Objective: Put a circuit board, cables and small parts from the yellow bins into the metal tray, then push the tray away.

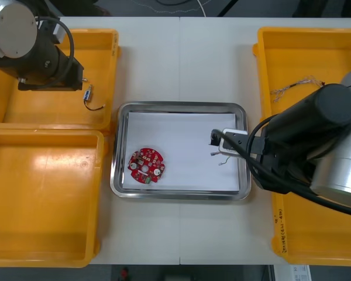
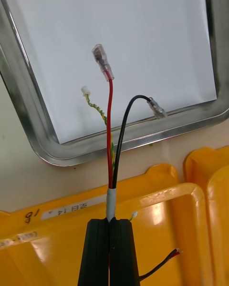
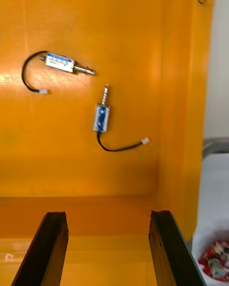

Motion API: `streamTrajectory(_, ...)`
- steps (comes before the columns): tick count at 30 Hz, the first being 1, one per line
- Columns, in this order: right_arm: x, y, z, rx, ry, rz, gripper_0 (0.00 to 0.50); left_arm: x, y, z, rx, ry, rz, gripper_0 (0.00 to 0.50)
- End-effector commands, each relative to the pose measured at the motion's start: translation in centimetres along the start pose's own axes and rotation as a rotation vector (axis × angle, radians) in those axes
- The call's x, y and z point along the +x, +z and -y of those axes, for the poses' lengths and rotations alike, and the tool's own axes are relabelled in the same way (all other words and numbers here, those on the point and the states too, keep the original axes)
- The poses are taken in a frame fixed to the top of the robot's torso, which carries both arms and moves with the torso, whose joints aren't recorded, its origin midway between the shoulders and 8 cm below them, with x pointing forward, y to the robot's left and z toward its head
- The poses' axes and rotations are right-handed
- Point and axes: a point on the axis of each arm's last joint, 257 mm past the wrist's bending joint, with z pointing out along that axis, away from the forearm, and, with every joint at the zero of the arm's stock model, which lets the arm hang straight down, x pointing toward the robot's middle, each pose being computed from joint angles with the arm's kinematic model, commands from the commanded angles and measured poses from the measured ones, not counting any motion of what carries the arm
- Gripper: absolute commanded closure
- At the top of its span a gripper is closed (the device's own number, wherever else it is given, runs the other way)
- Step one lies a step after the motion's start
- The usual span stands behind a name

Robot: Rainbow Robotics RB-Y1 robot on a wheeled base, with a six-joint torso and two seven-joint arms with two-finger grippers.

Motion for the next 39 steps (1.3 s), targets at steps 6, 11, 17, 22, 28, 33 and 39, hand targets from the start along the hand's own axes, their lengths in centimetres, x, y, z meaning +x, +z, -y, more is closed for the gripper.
streamTrajectory(6, -3.3, 2.4, 0.2, -0.055, -0.120, 0.002, 0.500, -6.2, -0.8, -4.1, -0.055, -0.239, 0.071, 0.000)
streamTrajectory(11, -5.2, 3.3, -0.3, -0.091, -0.086, 0.035, 0.500, -7.4, 0.1, -4.6, -0.042, -0.375, 0.064, 0.000)
streamTrajectory(17, -6.6, 4.0, -0.8, -0.113, -0.062, 0.048, 0.500, -8.3, 0.6, -4.2, -0.033, -0.489, 0.055, 0.000)
streamTrajectory(22, -7.2, 4.8, -1.3, -0.113, -0.067, 0.038, 0.500, -8.9, 1.3, -3.7, -0.029, -0.611, 0.044, 0.000)
streamTrajectory(28, -7.5, 6.5, -2.0, -0.098, -0.091, 0.020, 0.500, -9.9, 2.8, -3.3, -0.010, -0.746, 0.061, 0.000)
streamTrajectory(33, -7.9, 7.8, -2.3, -0.094, -0.091, 0.011, 0.500, -10.7, 4.1, -2.4, 0.012, -0.833, 0.070, 0.000)
streamTrajectory(39, -8.4, 9.6, -3.4, -0.111, -0.089, 0.007, 0.500, -10.6, 6.4, -1.9, 0.000, -0.868, 0.066, 0.000)
